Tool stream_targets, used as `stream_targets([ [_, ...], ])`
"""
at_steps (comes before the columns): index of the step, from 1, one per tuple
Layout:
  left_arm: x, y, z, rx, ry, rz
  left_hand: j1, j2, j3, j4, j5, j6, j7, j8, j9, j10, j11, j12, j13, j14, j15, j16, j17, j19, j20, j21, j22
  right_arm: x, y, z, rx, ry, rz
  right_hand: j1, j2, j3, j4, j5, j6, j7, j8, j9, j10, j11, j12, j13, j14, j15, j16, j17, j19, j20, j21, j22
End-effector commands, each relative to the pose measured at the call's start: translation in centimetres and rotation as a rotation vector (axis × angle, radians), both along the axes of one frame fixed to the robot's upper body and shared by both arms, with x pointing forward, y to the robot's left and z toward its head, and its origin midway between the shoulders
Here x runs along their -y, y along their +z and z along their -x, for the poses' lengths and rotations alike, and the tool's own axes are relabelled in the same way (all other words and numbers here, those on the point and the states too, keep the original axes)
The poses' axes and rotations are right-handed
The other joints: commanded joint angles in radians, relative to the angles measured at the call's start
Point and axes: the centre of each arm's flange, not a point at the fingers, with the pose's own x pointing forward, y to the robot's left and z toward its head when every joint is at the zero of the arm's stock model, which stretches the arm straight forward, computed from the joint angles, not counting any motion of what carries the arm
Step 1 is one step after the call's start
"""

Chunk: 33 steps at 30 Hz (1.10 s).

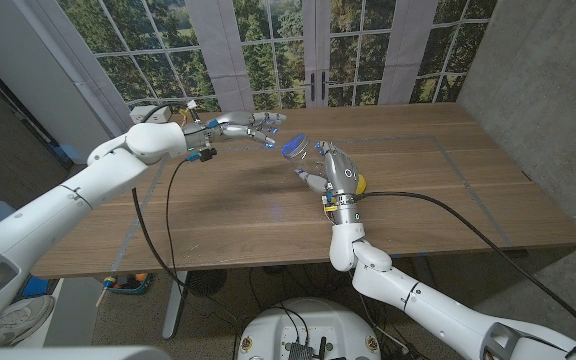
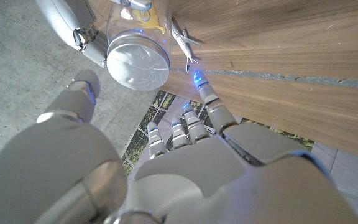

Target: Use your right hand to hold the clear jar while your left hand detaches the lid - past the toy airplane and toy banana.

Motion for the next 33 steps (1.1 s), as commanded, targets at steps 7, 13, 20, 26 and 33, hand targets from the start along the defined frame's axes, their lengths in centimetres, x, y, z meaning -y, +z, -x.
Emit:
stream_targets([
  [7,1.5,0.0,1.4,0.102,0.010,-0.047,0.078,0.020,-0.013,-0.001,0.031,-0.023,-0.003,0.000,0.002,0.001,0.007,0.002,0.000,0.012,-0.001,0.004,0.001,0.017,-0.005,-0.008,0.003,-0.6,0.7,0.3,0.011,-0.023,0.041,0.099,0.105,0.115,0.035,0.019,0.522,-0.293,-0.009,0.003,0.387,-0.375,-0.004,0.130,0.320,-0.393,-0.008,0.597,-0.074,-0.134,0.018,-0.013],
  [13,2.1,0.3,0.9,0.046,-0.040,-0.068,0.138,0.039,-0.013,-0.002,0.052,-0.018,-0.003,0.006,0.004,-0.005,0.013,0.001,0.000,0.006,0.008,0.002,0.001,0.018,-0.005,-0.014,0.003,-0.6,0.6,0.6,0.030,-0.006,0.053,0.098,0.103,0.116,0.036,0.025,0.524,-0.293,-0.015,0.004,0.391,-0.375,-0.011,0.133,0.324,-0.393,-0.011,0.600,-0.078,-0.134,0.026,-0.021],
  [20,3.0,0.7,0.4,0.006,-0.086,-0.117,0.185,0.065,-0.012,0.003,0.064,0.008,-0.002,0.016,0.006,-0.003,0.010,0.004,-0.001,-0.005,0.015,0.000,0.002,0.014,0.001,-0.019,0.003,-0.7,0.5,1.0,0.050,0.007,0.062,0.096,0.101,0.117,0.036,0.031,0.527,-0.294,-0.020,0.004,0.395,-0.373,-0.017,0.136,0.325,-0.393,-0.015,0.601,-0.085,-0.135,0.033,-0.027],
  [26,3.5,0.8,0.5,0.009,-0.065,-0.171,0.212,0.084,-0.011,0.005,0.066,0.020,-0.003,0.020,0.007,-0.006,0.009,0.003,-0.001,-0.010,0.017,0.000,0.002,0.012,0.003,-0.021,0.003,-0.7,0.6,1.2,0.060,0.015,0.054,0.095,0.098,0.117,0.037,0.036,0.530,-0.293,-0.025,0.004,0.399,-0.376,-0.021,0.141,0.327,-0.393,-0.018,0.602,-0.089,-0.135,0.040,-0.033],
  [33,3.9,0.6,0.6,0.024,-0.028,-0.201,0.294,0.125,0.016,-0.014,0.057,0.035,-0.003,0.022,0.008,-0.004,-0.002,0.007,-0.001,0.003,0.005,0.006,0.000,0.043,-0.025,-0.015,0.002,-0.6,0.6,1.2,0.066,0.026,0.042,0.093,0.096,0.119,0.037,0.042,0.536,-0.290,-0.029,0.004,0.406,-0.375,-0.031,0.139,0.333,-0.393,-0.020,0.602,-0.095,-0.133,0.048,-0.041],
])
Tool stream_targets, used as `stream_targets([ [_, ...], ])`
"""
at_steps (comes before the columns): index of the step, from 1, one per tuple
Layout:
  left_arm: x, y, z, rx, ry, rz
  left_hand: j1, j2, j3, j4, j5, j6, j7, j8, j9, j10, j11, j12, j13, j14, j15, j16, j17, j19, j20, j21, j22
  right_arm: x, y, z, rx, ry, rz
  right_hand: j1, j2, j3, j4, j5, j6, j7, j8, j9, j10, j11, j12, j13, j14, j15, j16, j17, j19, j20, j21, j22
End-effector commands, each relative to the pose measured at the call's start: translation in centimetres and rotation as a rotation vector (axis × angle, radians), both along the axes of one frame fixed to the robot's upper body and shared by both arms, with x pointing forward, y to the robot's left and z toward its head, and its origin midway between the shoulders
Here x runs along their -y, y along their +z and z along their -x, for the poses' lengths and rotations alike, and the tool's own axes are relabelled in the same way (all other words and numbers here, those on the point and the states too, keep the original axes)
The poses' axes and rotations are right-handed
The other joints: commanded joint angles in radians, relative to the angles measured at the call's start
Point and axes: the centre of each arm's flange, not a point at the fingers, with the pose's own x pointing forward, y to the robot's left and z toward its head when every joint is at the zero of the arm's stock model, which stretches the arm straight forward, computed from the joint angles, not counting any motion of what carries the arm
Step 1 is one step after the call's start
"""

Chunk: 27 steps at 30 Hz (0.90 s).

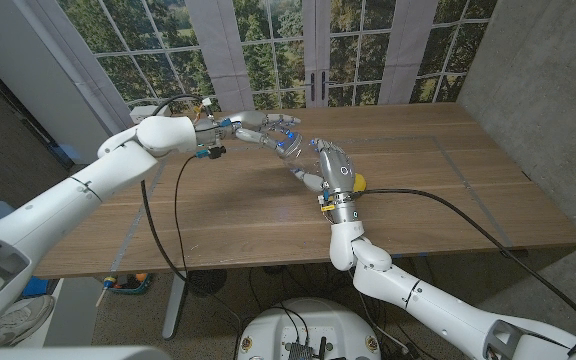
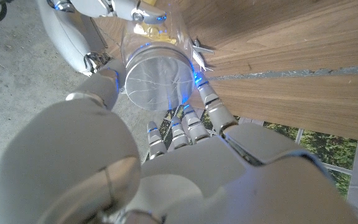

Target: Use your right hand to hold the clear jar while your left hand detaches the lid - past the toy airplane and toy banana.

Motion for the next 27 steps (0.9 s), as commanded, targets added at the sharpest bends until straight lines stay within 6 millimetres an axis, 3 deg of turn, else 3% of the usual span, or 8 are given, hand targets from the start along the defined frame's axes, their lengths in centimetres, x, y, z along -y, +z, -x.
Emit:
stream_targets([
  [1,0.9,-0.1,0.1,0.015,0.037,-0.066,0.075,0.027,0.016,-0.003,-0.018,0.020,-0.003,0.011,0.006,0.010,-0.007,0.011,-0.001,0.027,-0.018,0.010,0.000,0.049,-0.032,0.005,0.002,0.1,0.0,0.2,0.018,0.019,-0.013,0.093,0.096,0.120,0.037,0.008,0.535,-0.291,-0.003,0.001,0.392,-0.376,-0.005,0.138,0.325,-0.392,0.003,0.521,-0.083,-0.144,0.010,-0.002],
  [6,0.9,-0.3,0.2,0.029,0.045,-0.029,0.226,0.059,-0.032,0.002,-0.096,0.132,0.002,0.030,0.008,0.133,-0.007,0.046,0.003,0.184,-0.114,0.041,0.005,0.195,-0.139,0.042,0.009,0.2,0.0,0.3,0.025,0.023,-0.019,0.092,0.094,0.122,0.036,0.011,0.537,-0.291,-0.007,0.001,0.394,-0.380,-0.010,0.141,0.327,-0.391,0.001,0.521,-0.087,-0.144,0.015,-0.006],
  [9,1.0,-0.5,0.0,0.019,0.032,-0.001,0.259,0.067,-0.068,0.005,-0.101,0.176,0.026,0.034,0.010,0.192,-0.008,0.061,0.005,0.262,-0.151,0.058,0.009,0.267,-0.178,0.068,0.013,0.2,0.0,0.4,0.031,0.028,-0.024,0.092,0.093,0.122,0.036,0.013,0.538,-0.292,-0.009,0.001,0.394,-0.380,-0.012,0.142,0.328,-0.392,0.000,0.521,-0.089,-0.144,0.017,-0.008],
  [12,1.0,-0.8,-0.3,0.000,0.014,0.035,0.274,0.081,-0.118,0.015,-0.104,0.238,0.079,0.044,0.013,0.303,-0.025,0.093,0.009,0.377,-0.193,0.093,0.017,0.375,-0.215,0.116,0.020,0.2,0.0,0.4,0.037,0.031,-0.026,0.092,0.093,0.123,0.036,0.014,0.536,-0.292,-0.011,0.001,0.396,-0.381,-0.014,0.143,0.329,-0.392,-0.001,0.521,-0.090,-0.144,0.019,-0.010],
  [17,1.1,-1.4,-0.9,-0.050,0.000,0.075,0.203,0.076,-0.160,0.038,-0.106,0.279,0.146,0.044,0.017,0.424,-0.010,0.118,0.010,0.530,-0.224,0.112,0.010,0.521,-0.239,0.192,0.027,0.2,0.0,0.4,0.046,0.037,-0.030,0.090,0.091,0.125,0.036,0.016,0.537,-0.290,-0.015,0.002,0.400,-0.380,-0.020,0.141,0.332,-0.391,-0.002,0.521,-0.092,-0.144,0.025,-0.013],
  [19,1.2,-1.7,-1.1,-0.065,0.009,0.090,0.147,0.047,-0.185,0.047,-0.109,0.294,0.170,0.044,0.019,0.463,-0.016,0.123,0.009,0.581,-0.221,0.110,0.006,0.576,-0.239,0.220,0.026,0.2,-0.1,0.4,0.051,0.039,-0.031,0.090,0.090,0.125,0.036,0.017,0.540,-0.290,-0.015,0.002,0.402,-0.379,-0.020,0.143,0.333,-0.391,-0.003,0.521,-0.093,-0.144,0.027,-0.015],
  [22,1.5,-2.1,-1.3,-0.085,0.031,0.100,0.069,0.020,-0.208,0.057,-0.109,0.325,0.227,0.049,0.023,0.531,0.026,0.129,0.008,0.656,-0.224,0.103,0.003,0.654,-0.235,0.256,0.021,0.1,0.0,0.4,0.057,0.041,-0.032,0.089,0.089,0.126,0.035,0.018,0.542,-0.290,-0.017,0.001,0.407,-0.381,-0.023,0.142,0.334,-0.392,-0.003,0.521,-0.094,-0.144,0.029,-0.016],
  [27,1.6,-2.8,-1.6,-0.144,0.059,0.139,-0.102,-0.021,-0.257,0.093,-0.113,0.458,0.361,0.085,0.028,0.667,0.071,0.139,0.005,0.783,-0.207,0.096,0.000,0.751,-0.216,0.290,0.012,0.0,0.0,0.3,0.059,0.040,-0.028,0.088,0.088,0.128,0.035,0.020,0.543,-0.291,-0.020,0.001,0.406,-0.380,-0.026,0.147,0.337,-0.392,-0.004,0.521,-0.096,-0.144,0.034,-0.019],
])
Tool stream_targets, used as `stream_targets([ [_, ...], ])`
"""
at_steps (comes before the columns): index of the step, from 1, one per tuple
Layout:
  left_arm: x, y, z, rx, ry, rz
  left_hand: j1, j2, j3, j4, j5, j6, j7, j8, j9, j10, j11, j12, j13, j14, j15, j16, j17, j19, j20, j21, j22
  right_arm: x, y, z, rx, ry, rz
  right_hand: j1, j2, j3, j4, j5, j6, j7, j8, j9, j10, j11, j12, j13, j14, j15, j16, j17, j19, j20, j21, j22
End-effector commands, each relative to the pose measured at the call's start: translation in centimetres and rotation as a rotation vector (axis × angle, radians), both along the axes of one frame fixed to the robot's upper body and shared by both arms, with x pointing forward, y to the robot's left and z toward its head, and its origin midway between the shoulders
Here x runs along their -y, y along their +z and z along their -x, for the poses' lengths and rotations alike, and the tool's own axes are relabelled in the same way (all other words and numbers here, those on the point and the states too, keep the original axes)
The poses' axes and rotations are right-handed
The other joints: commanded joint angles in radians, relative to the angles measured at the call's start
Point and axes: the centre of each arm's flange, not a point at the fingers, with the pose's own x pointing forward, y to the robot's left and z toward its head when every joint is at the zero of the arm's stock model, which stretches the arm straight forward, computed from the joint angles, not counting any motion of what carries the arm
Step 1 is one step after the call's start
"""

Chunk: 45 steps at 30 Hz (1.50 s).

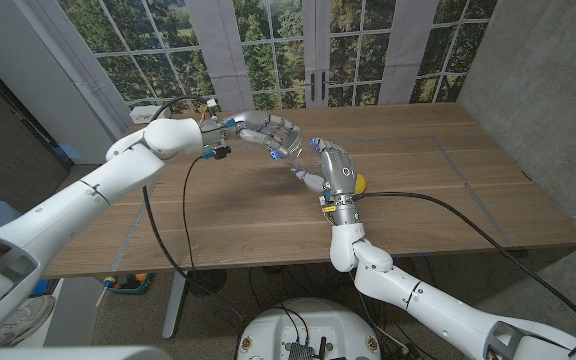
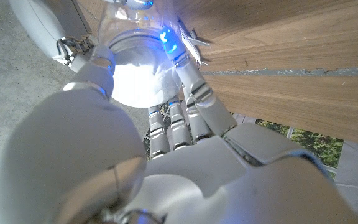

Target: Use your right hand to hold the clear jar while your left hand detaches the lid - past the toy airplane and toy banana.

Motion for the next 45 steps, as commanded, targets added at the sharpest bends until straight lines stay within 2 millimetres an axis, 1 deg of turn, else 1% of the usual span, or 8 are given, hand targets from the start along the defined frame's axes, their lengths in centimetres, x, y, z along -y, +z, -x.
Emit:
stream_targets([
  [1,0.6,-1.8,-0.8,-0.116,0.042,0.089,-0.141,-0.022,-0.034,0.032,0.000,0.197,0.151,0.041,0.003,0.223,-0.043,0.013,-0.003,0.220,-0.225,-0.002,0.002,0.080,0.015,0.026,-0.005,-0.2,0.2,-0.1,0.019,0.009,0.000,0.083,0.093,0.128,0.035,0.009,0.515,-0.296,-0.005,0.002,0.382,-0.380,-0.003,0.148,0.320,-0.410,0.006,0.473,-0.093,-0.148,0.008,0.000],
  [12,0.2,-1.4,-0.4,-0.164,0.088,0.094,-0.337,0.159,0.040,0.094,0.021,0.560,0.195,0.098,-0.009,0.599,0.005,0.033,-0.016,0.527,-0.209,-0.009,-0.005,0.147,0.042,0.018,-0.003,-0.2,0.2,-0.2,0.031,0.008,0.000,0.079,0.088,0.132,0.035,0.012,0.521,-0.297,-0.011,0.002,0.389,-0.380,-0.014,0.148,0.324,-0.410,0.004,0.474,-0.100,-0.148,0.019,-0.005],
  [17,0.2,-1.3,-0.1,-0.121,0.105,0.082,-0.368,0.258,0.127,0.127,0.030,0.601,0.179,0.077,-0.015,0.650,-0.030,0.012,-0.016,0.563,-0.231,-0.026,-0.001,0.136,0.027,0.011,0.002,-0.2,0.1,-0.3,0.028,-0.001,-0.003,0.079,0.088,0.134,0.034,0.013,0.522,-0.298,-0.014,0.002,0.391,-0.380,-0.019,0.147,0.326,-0.410,0.003,0.474,-0.103,-0.148,0.022,-0.007],
  [19,-0.2,-1.5,0.1,-0.085,0.102,0.118,-0.430,0.226,0.178,0.165,0.022,0.482,0.146,0.004,-0.009,0.540,-0.056,-0.065,-0.012,0.474,-0.233,-0.078,0.002,0.083,0.047,-0.013,0.002,-0.2,0.1,-0.4,0.025,-0.006,-0.003,0.079,0.087,0.135,0.034,0.013,0.523,-0.298,-0.014,0.003,0.391,-0.381,-0.019,0.150,0.326,-0.410,0.002,0.474,-0.104,-0.148,0.024,-0.007],
  [21,-0.5,-1.6,0.2,-0.075,0.084,0.136,-0.514,0.042,0.145,0.085,0.009,0.215,0.072,-0.094,-0.014,0.305,-0.065,-0.157,-0.005,0.235,-0.175,-0.105,0.004,0.015,0.104,-0.072,-0.007,-0.2,0.1,-0.4,0.024,-0.009,-0.002,0.079,0.086,0.135,0.034,0.014,0.525,-0.299,-0.014,0.003,0.393,-0.380,-0.021,0.150,0.326,-0.410,0.002,0.474,-0.105,-0.148,0.025,-0.008],
  [26,-0.4,-1.7,0.6,-0.060,0.011,0.094,-0.582,-0.061,0.130,-0.032,0.007,-0.311,-0.091,-0.088,-0.021,-0.297,-0.009,-0.159,-0.002,-0.326,-0.028,-0.113,0.006,-0.301,0.314,-0.286,-0.010,-0.2,0.1,-0.6,0.019,-0.017,-0.001,0.078,0.085,0.137,0.034,0.015,0.526,-0.299,-0.017,0.003,0.396,-0.379,-0.025,0.149,0.327,-0.410,0.001,0.474,-0.107,-0.148,0.029,-0.009],
  [31,-0.2,-1.4,0.9,-0.008,-0.044,0.047,-0.473,-0.051,0.167,-0.071,0.004,-0.422,-0.229,-0.074,-0.023,-0.417,-0.015,-0.147,-0.001,-0.415,-0.022,-0.104,0.005,-0.334,0.301,-0.280,-0.010,-0.2,0.1,-0.6,0.019,-0.016,0.003,0.076,0.082,0.138,0.034,0.016,0.528,-0.299,-0.019,0.003,0.397,-0.380,-0.026,0.154,0.327,-0.409,-0.001,0.474,-0.111,-0.148,0.032,-0.010],
  [45,0.3,0.3,0.6,0.028,-0.060,-0.068,-0.012,0.022,0.263,-0.077,0.015,-0.271,-0.227,-0.011,-0.012,-0.329,-0.086,-0.092,0.007,-0.372,-0.078,-0.075,0.007,-0.344,0.203,-0.265,-0.006,-0.1,0.3,-0.7,0.041,0.001,0.058,0.070,0.077,0.144,0.034,0.016,0.533,-0.306,-0.026,0.004,0.403,-0.388,-0.037,0.163,0.329,-0.409,-0.005,0.474,-0.125,-0.154,0.043,-0.013],
])
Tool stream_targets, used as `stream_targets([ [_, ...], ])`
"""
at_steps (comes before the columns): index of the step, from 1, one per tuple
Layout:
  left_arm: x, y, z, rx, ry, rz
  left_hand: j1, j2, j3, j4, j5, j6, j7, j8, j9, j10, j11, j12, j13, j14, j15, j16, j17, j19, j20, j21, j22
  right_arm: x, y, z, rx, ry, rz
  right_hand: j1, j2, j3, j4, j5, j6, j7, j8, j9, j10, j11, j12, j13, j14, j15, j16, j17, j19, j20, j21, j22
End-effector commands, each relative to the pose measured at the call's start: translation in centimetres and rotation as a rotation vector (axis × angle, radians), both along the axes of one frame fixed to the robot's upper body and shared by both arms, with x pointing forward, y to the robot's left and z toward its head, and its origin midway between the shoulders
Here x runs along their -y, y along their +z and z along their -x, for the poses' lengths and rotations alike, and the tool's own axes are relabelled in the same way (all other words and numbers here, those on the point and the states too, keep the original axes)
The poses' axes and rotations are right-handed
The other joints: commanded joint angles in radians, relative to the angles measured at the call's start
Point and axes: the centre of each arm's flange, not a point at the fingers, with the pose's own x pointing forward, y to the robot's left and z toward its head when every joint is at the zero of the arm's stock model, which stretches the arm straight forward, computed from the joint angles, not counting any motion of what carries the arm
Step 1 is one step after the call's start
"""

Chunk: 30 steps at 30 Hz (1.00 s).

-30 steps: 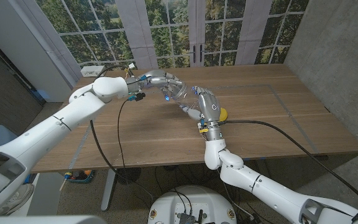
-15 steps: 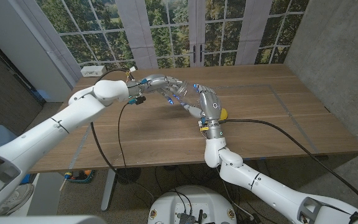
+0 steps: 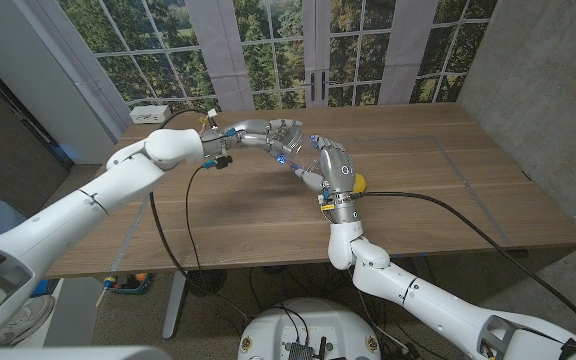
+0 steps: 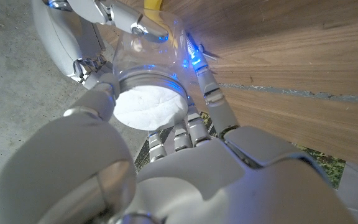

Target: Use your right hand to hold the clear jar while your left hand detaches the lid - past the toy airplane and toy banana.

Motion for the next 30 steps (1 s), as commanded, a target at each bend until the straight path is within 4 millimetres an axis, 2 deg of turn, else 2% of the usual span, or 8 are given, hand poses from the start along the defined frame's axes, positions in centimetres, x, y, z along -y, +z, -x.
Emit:
stream_targets([
  [1,0.4,1.1,0.0,0.048,-0.010,-0.093,0.064,0.005,0.001,0.003,0.006,0.046,-0.001,0.016,0.006,0.035,-0.015,0.013,0.007,0.051,-0.036,0.013,0.003,0.019,-0.020,0.014,0.003,0.1,0.0,-0.2,0.009,0.006,0.053,0.069,0.077,0.139,0.040,0.005,0.510,-0.314,0.000,0.001,0.399,-0.392,-0.002,0.043,0.329,-0.409,0.004,0.342,-0.110,-0.171,0.005,0.002],
  [4,0.8,1.3,0.4,0.114,0.051,-0.130,0.093,0.005,-0.016,0.009,0.005,0.095,0.014,0.030,0.010,0.067,-0.007,0.027,0.013,0.090,-0.045,0.026,0.006,0.046,-0.022,0.024,0.005,0.1,0.0,-0.3,0.010,0.010,0.052,0.067,0.077,0.140,0.042,0.005,0.511,-0.315,-0.001,0.002,0.400,-0.392,-0.003,0.044,0.329,-0.410,0.003,0.342,-0.112,-0.171,0.007,0.002],
  [7,1.3,1.4,1.1,0.199,0.123,-0.153,0.120,0.009,-0.065,0.017,0.004,0.157,0.047,0.052,0.024,0.133,0.009,0.053,0.028,0.175,-0.078,0.054,0.013,0.118,-0.065,0.050,0.008,0.2,0.1,-0.4,0.013,0.013,0.050,0.066,0.076,0.141,0.041,0.006,0.512,-0.316,-0.002,0.002,0.404,-0.391,-0.006,0.044,0.329,-0.410,0.002,0.342,-0.114,-0.171,0.009,0.001],
  [12,1.7,1.2,1.9,0.287,0.209,-0.109,0.217,0.074,-0.087,0.013,0.018,0.331,0.157,0.135,0.066,0.370,-0.035,0.144,0.065,0.412,-0.197,0.134,0.019,0.286,-0.185,0.122,0.015,0.4,0.1,-0.6,0.024,0.011,0.051,0.066,0.074,0.142,0.040,0.008,0.513,-0.316,-0.004,0.002,0.403,-0.394,-0.009,0.049,0.329,-0.410,0.001,0.342,-0.115,-0.171,0.013,0.001],
  [16,1.7,1.1,1.8,0.272,0.231,-0.065,0.330,0.101,-0.077,0.006,0.015,0.504,0.253,0.222,0.113,0.625,-0.048,0.222,0.094,0.637,-0.229,0.170,0.018,0.385,-0.262,0.194,0.023,0.5,0.1,-0.7,0.028,0.011,0.055,0.064,0.074,0.144,0.041,0.009,0.514,-0.317,-0.006,0.002,0.403,-0.393,-0.013,0.048,0.330,-0.410,0.000,0.341,-0.117,-0.173,0.015,0.000],
  [20,1.6,1.0,1.5,0.235,0.249,-0.026,0.402,0.116,-0.093,0.011,0.011,0.584,0.302,0.263,0.150,0.747,-0.063,0.237,0.093,0.746,-0.228,0.175,0.016,0.431,-0.279,0.260,0.036,0.7,0.1,-0.7,0.040,0.013,0.052,0.064,0.073,0.145,0.040,0.010,0.515,-0.318,-0.007,0.002,0.405,-0.391,-0.017,0.048,0.330,-0.410,-0.002,0.341,-0.120,-0.173,0.018,0.000],
  [26,1.2,0.0,-0.1,0.031,0.279,0.092,0.418,0.154,-0.095,0.018,0.009,0.673,0.368,0.279,0.164,0.879,-0.047,0.244,0.058,0.874,-0.224,0.172,0.012,0.468,-0.281,0.333,0.044,1.0,0.2,-0.7,0.069,0.023,0.042,0.066,0.071,0.148,0.038,0.011,0.517,-0.318,-0.009,0.002,0.407,-0.393,-0.019,0.052,0.331,-0.411,-0.003,0.341,-0.122,-0.173,0.023,-0.001],
  [30,0.9,-0.9,-1.6,-0.162,0.232,0.171,0.385,0.171,-0.098,0.037,0.006,0.709,0.376,0.275,0.172,0.945,-0.067,0.246,0.027,0.913,-0.219,0.157,0.007,0.454,-0.279,0.360,0.051,1.1,0.1,-0.6,0.093,0.042,0.054,0.063,0.070,0.151,0.039,0.011,0.519,-0.318,-0.011,0.002,0.411,-0.398,-0.023,0.053,0.332,-0.410,-0.005,0.341,-0.123,-0.174,0.027,-0.001],
])
